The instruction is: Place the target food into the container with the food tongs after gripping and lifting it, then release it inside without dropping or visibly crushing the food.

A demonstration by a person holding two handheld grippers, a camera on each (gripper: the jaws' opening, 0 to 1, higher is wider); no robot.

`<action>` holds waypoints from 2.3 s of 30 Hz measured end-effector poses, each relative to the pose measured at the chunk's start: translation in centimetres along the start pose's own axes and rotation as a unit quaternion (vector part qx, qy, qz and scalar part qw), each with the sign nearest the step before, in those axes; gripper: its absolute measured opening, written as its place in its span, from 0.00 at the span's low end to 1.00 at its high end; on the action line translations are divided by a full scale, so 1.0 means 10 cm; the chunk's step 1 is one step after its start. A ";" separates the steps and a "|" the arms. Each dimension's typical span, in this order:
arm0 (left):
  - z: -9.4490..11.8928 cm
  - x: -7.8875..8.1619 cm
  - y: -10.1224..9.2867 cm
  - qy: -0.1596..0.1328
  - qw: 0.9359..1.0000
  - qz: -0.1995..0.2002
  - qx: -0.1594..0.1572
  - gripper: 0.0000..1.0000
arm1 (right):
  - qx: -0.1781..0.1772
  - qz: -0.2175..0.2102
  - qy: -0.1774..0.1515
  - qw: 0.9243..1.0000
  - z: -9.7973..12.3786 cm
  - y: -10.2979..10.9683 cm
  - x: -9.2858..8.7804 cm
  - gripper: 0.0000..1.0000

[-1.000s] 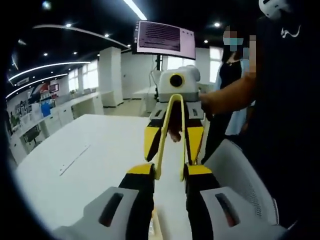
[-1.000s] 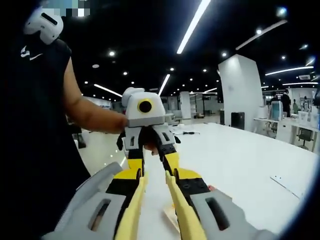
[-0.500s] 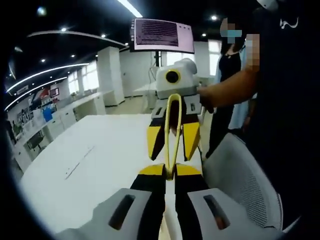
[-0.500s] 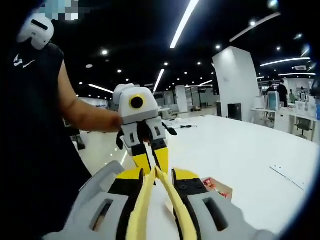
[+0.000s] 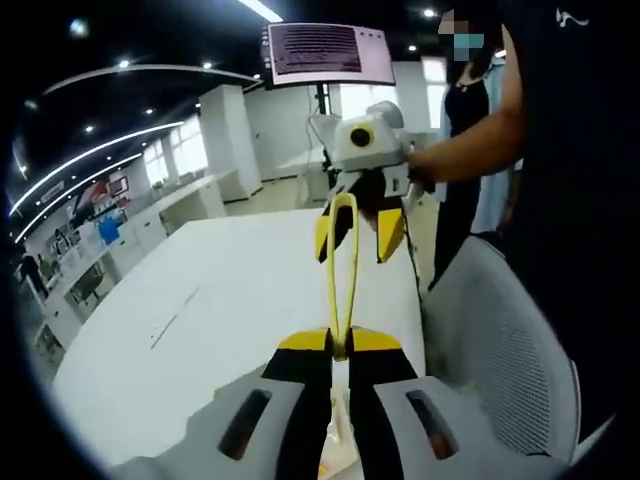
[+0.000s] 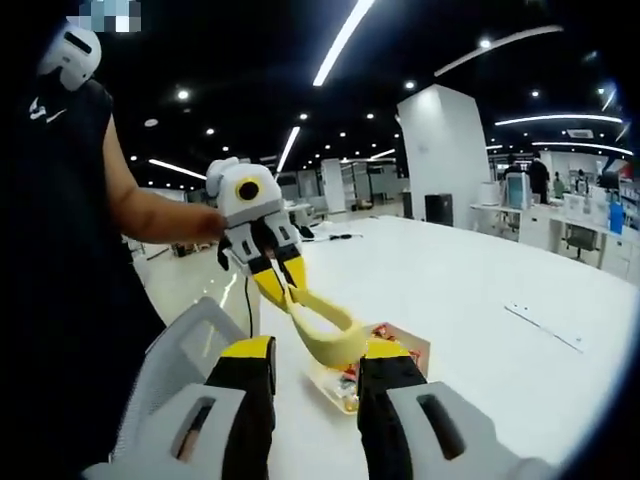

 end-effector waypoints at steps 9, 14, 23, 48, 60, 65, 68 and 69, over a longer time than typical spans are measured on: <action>-0.10 -0.14 -0.10 0.024 1.000 -0.007 -0.019 0.00 | -0.023 0.009 0.021 0.999 0.19 0.04 -0.08 0.27; -0.13 -0.23 -0.14 0.030 0.999 -0.005 -0.021 0.00 | -0.022 0.011 0.036 0.999 0.23 0.08 -0.19 0.20; -0.21 -0.51 -0.22 0.052 0.998 0.008 -0.025 0.00 | -0.037 -0.013 0.061 0.997 0.30 0.09 -0.48 0.18; -0.47 -1.20 -0.28 0.118 0.992 0.017 -0.044 0.00 | -0.086 -0.062 0.121 0.987 0.47 0.10 -1.11 0.19; -0.58 -1.44 -0.33 0.154 0.986 0.036 -0.047 0.00 | -0.086 -0.057 0.119 0.988 0.43 0.13 -1.11 0.20; -0.61 -1.49 -0.34 0.171 0.984 0.034 -0.048 0.01 | -0.088 -0.057 0.119 0.987 0.44 0.13 -1.11 0.21; -0.64 -1.51 -0.36 0.181 0.982 0.031 -0.049 0.01 | -0.091 -0.059 0.119 0.987 0.46 0.13 -1.12 0.21; -0.65 -1.50 -0.37 0.186 0.981 0.033 -0.049 0.01 | -0.092 -0.060 0.119 0.987 0.46 0.13 -1.12 0.21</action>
Point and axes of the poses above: the point that each gripper's makers call its tool centre point, and the gripper's own axes: z roughly backward along the fingers, y roughly to its left, x roughly out of its top, the point moved 8 cm from there along z, roughly backward along the fingers, and after that the axes turned 14 degrees about -y, right-handed, at the moved point
